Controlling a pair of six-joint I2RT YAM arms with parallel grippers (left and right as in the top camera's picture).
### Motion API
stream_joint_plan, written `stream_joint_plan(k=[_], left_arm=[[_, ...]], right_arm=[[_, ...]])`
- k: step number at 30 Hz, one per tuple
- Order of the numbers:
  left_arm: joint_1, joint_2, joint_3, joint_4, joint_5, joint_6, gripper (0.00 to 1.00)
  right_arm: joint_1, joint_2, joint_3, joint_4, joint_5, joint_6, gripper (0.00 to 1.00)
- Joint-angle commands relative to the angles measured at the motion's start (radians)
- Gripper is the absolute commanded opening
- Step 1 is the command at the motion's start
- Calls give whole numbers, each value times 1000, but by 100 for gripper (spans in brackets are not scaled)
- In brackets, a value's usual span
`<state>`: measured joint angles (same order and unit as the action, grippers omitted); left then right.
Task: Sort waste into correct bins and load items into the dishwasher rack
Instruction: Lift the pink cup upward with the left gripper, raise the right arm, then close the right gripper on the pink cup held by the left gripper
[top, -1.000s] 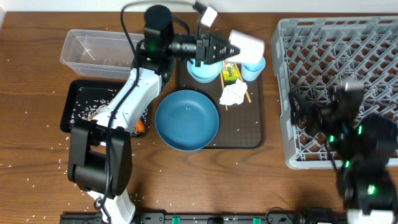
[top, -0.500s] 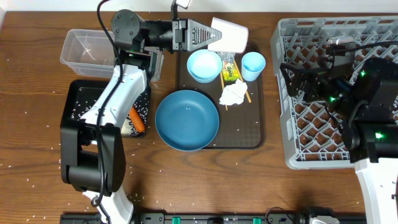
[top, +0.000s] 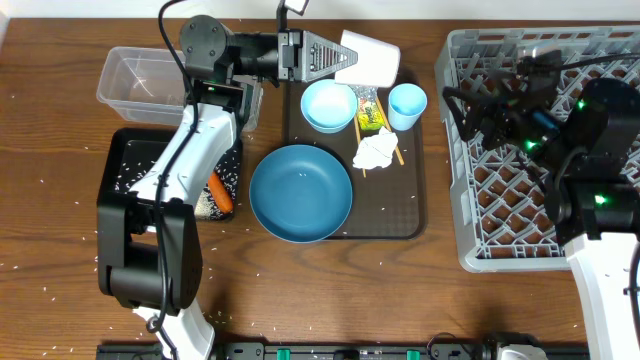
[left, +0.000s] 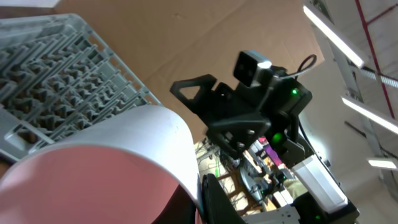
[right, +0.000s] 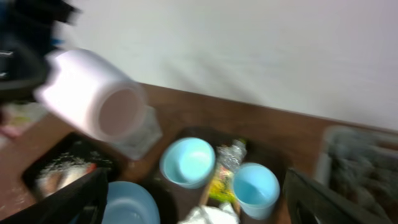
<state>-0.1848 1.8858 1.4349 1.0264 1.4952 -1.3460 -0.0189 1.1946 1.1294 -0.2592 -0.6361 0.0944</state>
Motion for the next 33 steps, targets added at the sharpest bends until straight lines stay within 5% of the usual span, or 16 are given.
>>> stream_joint_plan(k=[1, 8, 19, 33], left_arm=[[19, -2, 8, -55, 21, 54, 6], [32, -1, 7, -207, 45, 149, 6], [31, 0, 7, -207, 45, 200, 6], [0, 5, 7, -249, -44, 209, 6]], right_arm=[[-32, 40, 18, 61, -262, -6, 81], [-53, 186, 18, 380, -672, 146, 80], [-47, 477, 18, 748, -661, 478, 80], [-1, 520, 18, 779, -583, 473, 82]])
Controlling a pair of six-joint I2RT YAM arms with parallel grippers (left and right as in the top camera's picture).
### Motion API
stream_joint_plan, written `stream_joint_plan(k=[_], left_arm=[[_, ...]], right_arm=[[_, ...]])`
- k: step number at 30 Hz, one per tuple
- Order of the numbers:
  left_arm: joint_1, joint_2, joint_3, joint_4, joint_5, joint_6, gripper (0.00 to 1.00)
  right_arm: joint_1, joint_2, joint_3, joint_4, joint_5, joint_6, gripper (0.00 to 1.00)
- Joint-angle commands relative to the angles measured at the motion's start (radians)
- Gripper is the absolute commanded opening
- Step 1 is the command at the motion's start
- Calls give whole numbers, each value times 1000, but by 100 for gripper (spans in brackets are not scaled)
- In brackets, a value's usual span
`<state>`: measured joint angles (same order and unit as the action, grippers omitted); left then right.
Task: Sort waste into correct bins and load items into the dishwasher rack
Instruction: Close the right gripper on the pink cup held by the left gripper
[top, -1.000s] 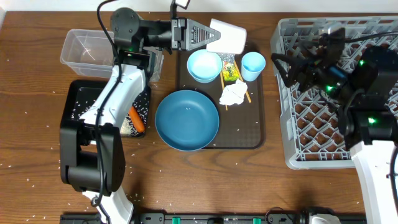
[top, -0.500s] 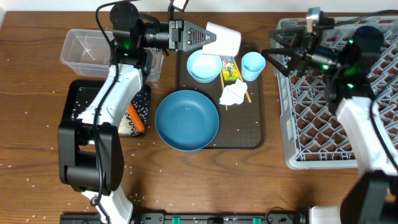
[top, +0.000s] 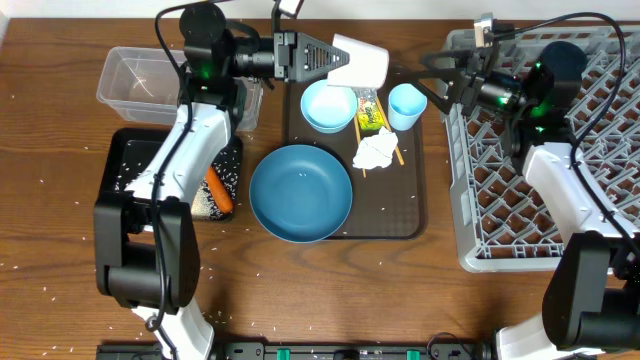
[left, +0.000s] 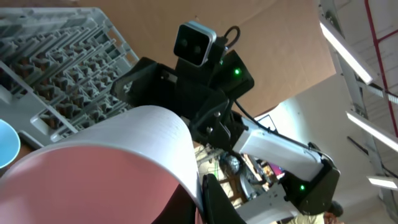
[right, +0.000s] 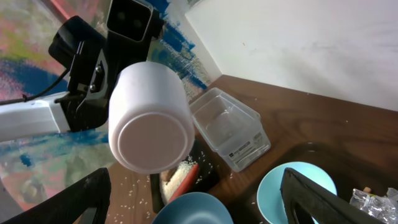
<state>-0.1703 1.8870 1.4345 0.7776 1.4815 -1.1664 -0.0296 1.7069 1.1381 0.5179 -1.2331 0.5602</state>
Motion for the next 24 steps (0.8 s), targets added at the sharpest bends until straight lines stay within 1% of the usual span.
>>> stream_joint_plan(k=[1, 10, 13, 19, 24], left_arm=[[-23, 4, 8, -22, -44, 39, 6], [-67, 4, 8, -200, -89, 146, 6], [-69, 4, 8, -224, -106, 154, 6], [-69, 4, 8, -224, -122, 153, 6], [-69, 4, 8, -224, -121, 152, 6]], right_arm=[[10, 9, 9, 3, 14, 7, 82], [14, 27, 9, 11, 9, 0, 81], [28, 28, 9, 15, 5, 0, 81], [70, 33, 9, 21, 2, -27, 82], [84, 76, 9, 21, 2, -34, 81]])
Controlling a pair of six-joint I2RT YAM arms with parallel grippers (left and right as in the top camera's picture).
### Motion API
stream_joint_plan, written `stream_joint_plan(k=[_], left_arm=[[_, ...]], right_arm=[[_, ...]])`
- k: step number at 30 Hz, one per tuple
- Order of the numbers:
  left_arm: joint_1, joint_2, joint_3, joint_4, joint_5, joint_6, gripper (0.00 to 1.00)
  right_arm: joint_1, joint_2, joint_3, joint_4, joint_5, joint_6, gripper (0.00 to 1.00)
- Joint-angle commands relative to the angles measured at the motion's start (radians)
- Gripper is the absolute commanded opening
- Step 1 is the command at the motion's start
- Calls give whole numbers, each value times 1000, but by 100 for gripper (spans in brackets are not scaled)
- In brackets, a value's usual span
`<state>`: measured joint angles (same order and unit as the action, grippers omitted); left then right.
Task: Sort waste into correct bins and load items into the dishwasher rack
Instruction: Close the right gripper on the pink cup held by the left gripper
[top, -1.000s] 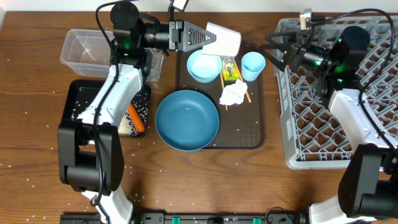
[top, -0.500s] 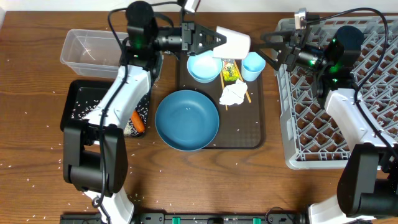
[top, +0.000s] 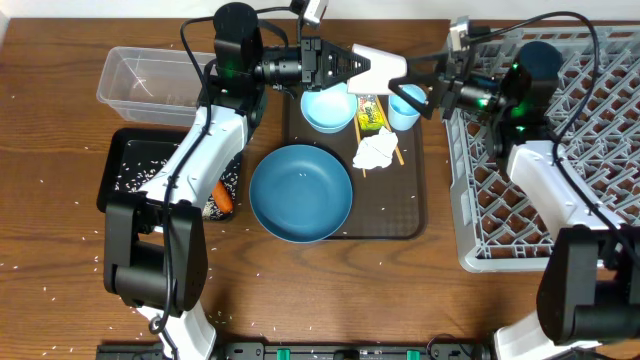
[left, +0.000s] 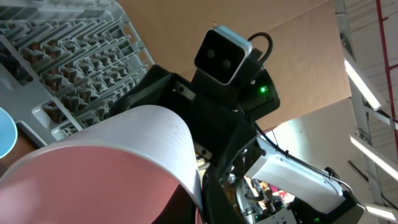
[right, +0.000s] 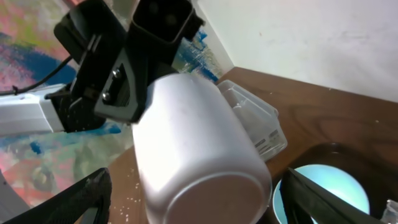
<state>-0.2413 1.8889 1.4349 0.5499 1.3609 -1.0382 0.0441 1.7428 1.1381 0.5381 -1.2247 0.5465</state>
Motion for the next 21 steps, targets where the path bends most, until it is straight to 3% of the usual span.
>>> stream_joint_plan(k=[1, 7, 13, 21], left_arm=[[2, 2, 7, 4, 0, 24, 6], [2, 2, 7, 4, 0, 24, 6], [-3, 2, 7, 3, 0, 24, 6], [-2, 2, 7, 4, 68, -23, 6]], right_arm=[[13, 50, 9, 1, -6, -20, 80], [34, 78, 9, 57, -7, -7, 78], [38, 78, 9, 224, -7, 69, 77], [34, 78, 9, 233, -10, 69, 75]])
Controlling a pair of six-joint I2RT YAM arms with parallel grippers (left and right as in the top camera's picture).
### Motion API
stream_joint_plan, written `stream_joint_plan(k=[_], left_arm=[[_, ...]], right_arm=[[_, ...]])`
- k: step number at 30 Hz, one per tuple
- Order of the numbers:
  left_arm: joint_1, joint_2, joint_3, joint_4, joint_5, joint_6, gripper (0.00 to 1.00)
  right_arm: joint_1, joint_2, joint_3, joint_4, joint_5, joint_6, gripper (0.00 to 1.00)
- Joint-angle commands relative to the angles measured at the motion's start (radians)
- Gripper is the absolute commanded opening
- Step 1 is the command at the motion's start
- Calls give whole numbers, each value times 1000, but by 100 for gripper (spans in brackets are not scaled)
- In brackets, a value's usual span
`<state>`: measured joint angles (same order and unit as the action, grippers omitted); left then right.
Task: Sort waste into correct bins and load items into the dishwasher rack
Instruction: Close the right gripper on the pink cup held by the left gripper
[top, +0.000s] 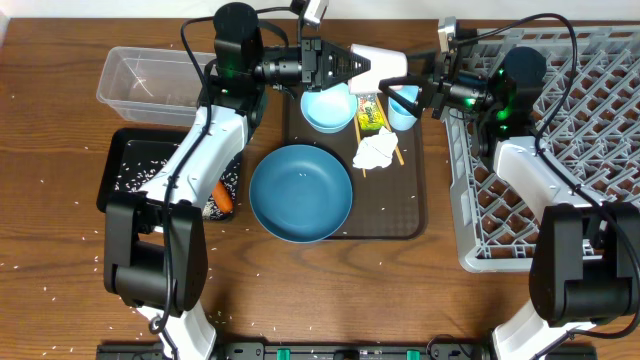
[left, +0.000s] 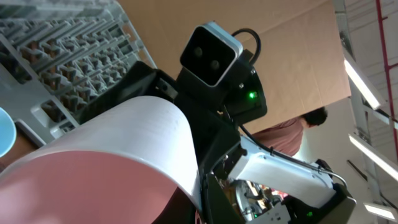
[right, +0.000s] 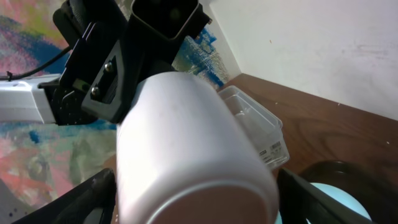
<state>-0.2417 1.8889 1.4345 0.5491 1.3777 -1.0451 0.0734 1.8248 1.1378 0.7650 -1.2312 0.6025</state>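
A white cup (top: 380, 62) hangs on its side above the back of the dark tray (top: 412, 215), and my left gripper (top: 347, 62) is shut on its rim end. Its pale wall fills the left wrist view (left: 106, 149). My right gripper (top: 418, 86) faces it from the right, open, with its fingers (right: 87, 199) standing on either side of the cup's base (right: 193, 155). Whether they touch the cup cannot be told. The grey dishwasher rack (top: 560, 150) lies at the right.
On the tray are a blue plate (top: 300, 192), a blue bowl (top: 326, 105), a blue cup (top: 405, 108), a wrapper (top: 369, 110) and a crumpled napkin (top: 376, 150). A clear bin (top: 150, 75) and a black bin (top: 130, 165) with a carrot (top: 221, 195) stand at the left.
My right gripper has come a little further left, so the cup's base now lies between its open fingers. The left arm and the cup have hardly moved.
My left gripper held the white cup above the tray's back edge while the right gripper was over the rack. Then the right gripper faced the cup from the rack's left edge. Then the cup was further right, close to the open right gripper, which now straddles it.
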Motion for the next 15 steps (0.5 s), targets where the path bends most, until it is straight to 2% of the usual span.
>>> stream_joint_plan(k=[1, 8, 15], left_arm=[[-2, 2, 8, 5, 63, -29, 6], [10, 2, 8, 5, 176, -60, 6], [24, 2, 6, 5, 194, -93, 6]], right_arm=[[5, -4, 9, 8, -7, 13, 75], [13, -4, 9, 10, -51, 14, 74], [47, -4, 9, 11, -77, 10, 74]])
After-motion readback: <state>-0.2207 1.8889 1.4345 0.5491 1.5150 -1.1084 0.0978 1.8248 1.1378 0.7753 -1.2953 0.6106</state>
